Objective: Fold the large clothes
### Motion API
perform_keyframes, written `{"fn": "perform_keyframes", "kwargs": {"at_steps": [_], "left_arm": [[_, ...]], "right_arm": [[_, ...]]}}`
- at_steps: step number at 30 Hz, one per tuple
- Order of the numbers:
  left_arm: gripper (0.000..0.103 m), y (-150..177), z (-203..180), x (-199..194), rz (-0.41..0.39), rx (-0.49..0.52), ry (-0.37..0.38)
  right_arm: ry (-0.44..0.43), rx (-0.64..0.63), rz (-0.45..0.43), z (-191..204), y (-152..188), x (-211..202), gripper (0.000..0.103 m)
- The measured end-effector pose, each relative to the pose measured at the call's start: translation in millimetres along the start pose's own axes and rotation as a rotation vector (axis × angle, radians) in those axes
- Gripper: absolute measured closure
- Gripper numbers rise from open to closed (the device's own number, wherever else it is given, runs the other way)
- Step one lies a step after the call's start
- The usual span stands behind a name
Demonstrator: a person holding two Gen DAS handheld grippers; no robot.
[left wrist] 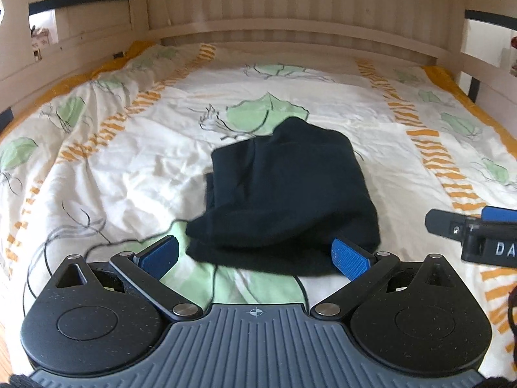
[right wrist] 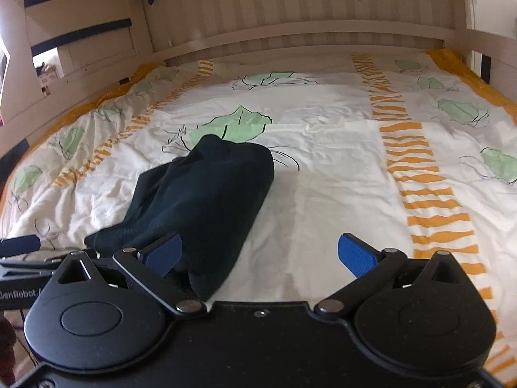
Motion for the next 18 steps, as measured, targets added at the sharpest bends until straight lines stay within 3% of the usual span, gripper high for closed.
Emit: {"fn": "perform_keyframes", "kwargs": {"at_steps": [18], "left_arm": [[0.001, 21, -4, -4, 0.062, -0.006, 0.010]], "right_arm": [[0.053, -0.016, 0.045, 2, 27, -26, 0.001]]}}
Point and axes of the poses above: each gripper's, at about its wrist camera, not at the fingertips, and x roughly the way its jaws point, z to its left, y to its underside, the point moved 8 cm from there along x, roughly the way its jaws point, and after that the axes turned 2 degrees about -y, right-handed, at the moved point
